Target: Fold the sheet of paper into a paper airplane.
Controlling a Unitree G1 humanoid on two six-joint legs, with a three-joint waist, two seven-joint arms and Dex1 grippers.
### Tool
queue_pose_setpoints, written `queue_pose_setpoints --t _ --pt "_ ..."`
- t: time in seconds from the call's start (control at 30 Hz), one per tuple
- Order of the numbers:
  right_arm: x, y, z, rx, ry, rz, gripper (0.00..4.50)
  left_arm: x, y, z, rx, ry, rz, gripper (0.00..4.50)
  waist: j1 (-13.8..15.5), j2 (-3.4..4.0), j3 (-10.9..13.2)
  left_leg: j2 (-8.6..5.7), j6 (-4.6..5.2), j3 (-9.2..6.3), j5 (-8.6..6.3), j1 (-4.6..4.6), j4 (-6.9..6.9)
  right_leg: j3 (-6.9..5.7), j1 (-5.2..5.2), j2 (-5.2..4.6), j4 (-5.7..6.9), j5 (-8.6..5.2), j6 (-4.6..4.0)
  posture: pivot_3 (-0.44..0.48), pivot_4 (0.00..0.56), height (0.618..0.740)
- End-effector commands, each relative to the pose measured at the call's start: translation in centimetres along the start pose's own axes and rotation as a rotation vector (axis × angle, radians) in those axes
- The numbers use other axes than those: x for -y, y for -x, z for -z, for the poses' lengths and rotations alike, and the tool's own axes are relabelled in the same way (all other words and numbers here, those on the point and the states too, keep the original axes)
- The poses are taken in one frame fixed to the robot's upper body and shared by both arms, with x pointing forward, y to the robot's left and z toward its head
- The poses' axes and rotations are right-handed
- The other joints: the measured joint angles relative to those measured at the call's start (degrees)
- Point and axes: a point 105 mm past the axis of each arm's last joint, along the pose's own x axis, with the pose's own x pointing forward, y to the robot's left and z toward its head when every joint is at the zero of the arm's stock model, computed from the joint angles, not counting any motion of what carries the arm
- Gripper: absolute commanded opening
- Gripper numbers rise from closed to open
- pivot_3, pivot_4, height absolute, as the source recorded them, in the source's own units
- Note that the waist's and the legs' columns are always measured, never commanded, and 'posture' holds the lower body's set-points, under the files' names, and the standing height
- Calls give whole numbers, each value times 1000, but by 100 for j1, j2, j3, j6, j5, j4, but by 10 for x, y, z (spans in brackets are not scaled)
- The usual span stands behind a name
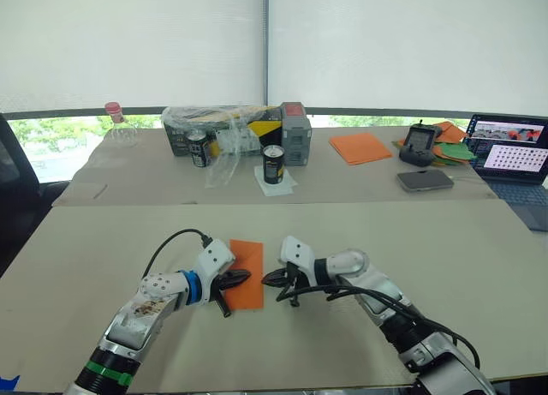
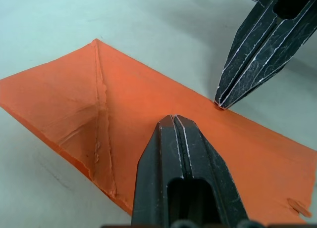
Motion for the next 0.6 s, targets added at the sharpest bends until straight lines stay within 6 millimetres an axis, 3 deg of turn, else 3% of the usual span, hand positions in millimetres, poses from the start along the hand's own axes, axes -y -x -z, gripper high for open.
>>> queue_pose_setpoints --t 0.03,0.3,0.43,0.6 --pt "-31 -9 17 -58 -31 -131 28 2 -1 14 -51 28 -5 0 5 0 0 0 0 -1 0 1 -2 0 0 0 0 0 0 0 150 740" --pt "-46 15 4 -82 -7 -206 28 9 -5 17 -47 49 14 0 46 1 0 -6 -1 -1 -1 0 -10 0 2 -7 -13 0 0 0 150 740" --pt "-34 26 -19 -36 25 -147 28 9 -4 19 -45 60 6 0 56 2 1 -8 -1 -2 -1 -6 -10 -2 0 -11 -17 0 0 0 150 740" --pt "-20 17 -36 12 50 -99 28 3 -1 15 -29 79 -23 0 45 3 3 -9 -2 -10 0 -7 -10 -2 -7 -4 -12 -1 0 0 150 740"
